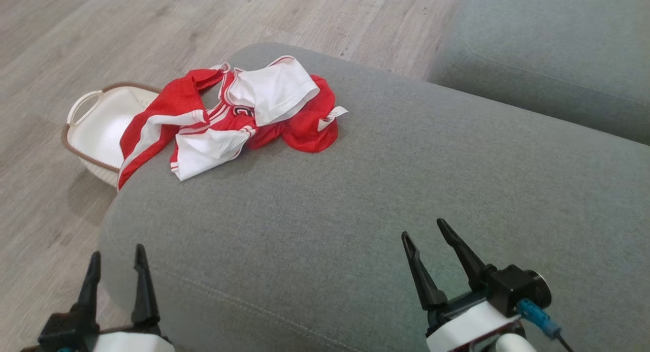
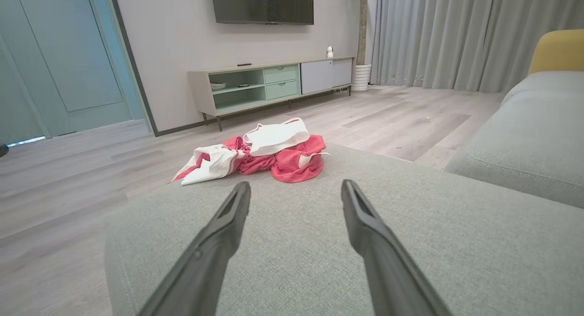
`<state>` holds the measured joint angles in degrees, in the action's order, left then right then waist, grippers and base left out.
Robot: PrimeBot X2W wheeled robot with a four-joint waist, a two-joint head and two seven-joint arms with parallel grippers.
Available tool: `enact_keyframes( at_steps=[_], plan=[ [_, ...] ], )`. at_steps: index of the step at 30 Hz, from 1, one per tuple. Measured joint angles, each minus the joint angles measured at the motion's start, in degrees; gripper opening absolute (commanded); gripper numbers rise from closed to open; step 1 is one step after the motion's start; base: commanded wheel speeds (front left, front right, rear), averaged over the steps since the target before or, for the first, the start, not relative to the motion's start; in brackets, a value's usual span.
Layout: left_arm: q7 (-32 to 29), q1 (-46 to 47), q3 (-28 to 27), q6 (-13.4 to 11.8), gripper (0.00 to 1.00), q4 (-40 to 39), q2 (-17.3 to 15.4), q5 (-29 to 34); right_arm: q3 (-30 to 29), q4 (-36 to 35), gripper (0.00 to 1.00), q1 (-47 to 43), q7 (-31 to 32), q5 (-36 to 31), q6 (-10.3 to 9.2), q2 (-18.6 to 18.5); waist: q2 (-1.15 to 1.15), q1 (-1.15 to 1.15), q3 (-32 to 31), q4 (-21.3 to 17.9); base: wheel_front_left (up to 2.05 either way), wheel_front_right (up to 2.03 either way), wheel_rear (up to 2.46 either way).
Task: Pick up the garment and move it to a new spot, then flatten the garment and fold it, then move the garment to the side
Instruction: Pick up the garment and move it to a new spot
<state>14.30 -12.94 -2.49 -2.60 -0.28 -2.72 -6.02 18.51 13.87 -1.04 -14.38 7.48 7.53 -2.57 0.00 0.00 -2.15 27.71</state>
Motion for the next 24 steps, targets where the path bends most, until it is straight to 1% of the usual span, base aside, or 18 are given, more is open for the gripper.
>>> enact_keyframes(
  at_steps=[8, 12, 15, 17, 19, 22, 24],
  plan=[
    [0.0, 1.01, -1.75, -1.03, 1.0, -1.78, 0.01, -0.26, -0.02, 0.35, 1.0, 1.91, 0.0, -1.7, 0.0, -0.48, 0.0, 0.0, 2.88, 0.6, 0.0, 0.0, 0.0],
    [0.0, 6.16, -2.01, -1.11, 1.0, -2.77, 0.09, 0.11, -0.46, 0.12, 1.0, 2.59, 0.0, -2.72, 0.0, -3.3, 0.0, 0.0, 5.91, 0.76, 0.0, 0.0, 0.0],
    [0.01, 12.68, -2.3, -0.31, 1.0, -2.35, 0.13, 0.57, -0.83, -0.35, 1.0, 3.65, 0.0, -3.27, 0.0, -5.81, 0.0, 0.0, 8.68, 0.89, 0.0, 0.0, 0.0],
    [0.13, 17.78, -2.43, 0.67, 1.0, -0.52, 0.0, 0.9, -1.21, -0.88, 1.0, 4.4, 0.0, -3.56, 0.0, -7.38, 0.0, 0.0, 10.68, 0.98, 0.0, 0.0, 0.0],
    [0.38, 23.26, -2.49, 1.42, 1.0, 2.91, -0.3, 0.9, -1.6, -1.22, 1.0, 4.94, 0.0, -4.01, 0.0, -9.18, 0.0, 0.0, 12.76, 1.08, 0.0, 0.0, 0.0],
    [0.41, 32.31, -2.48, 2.31, 1.0, 9.95, -1.53, 1.09, -2.93, -2.42, 1.0, 5.48, 0.0, -4.63, 0.01, -11.81, 0.0, 0.0, 15.92, 1.26, 0.0, 0.0, 0.0],
    [0.41, 39.05, -2.46, 2.67, 1.0, 16.39, -2.57, 1.32, -4.42, -3.35, 1.0, 5.51, 0.0, -4.99, 0.0, -13.4, 0.0, 0.0, 18.01, 1.38, 0.0, 0.0, 0.0]
  ],
)
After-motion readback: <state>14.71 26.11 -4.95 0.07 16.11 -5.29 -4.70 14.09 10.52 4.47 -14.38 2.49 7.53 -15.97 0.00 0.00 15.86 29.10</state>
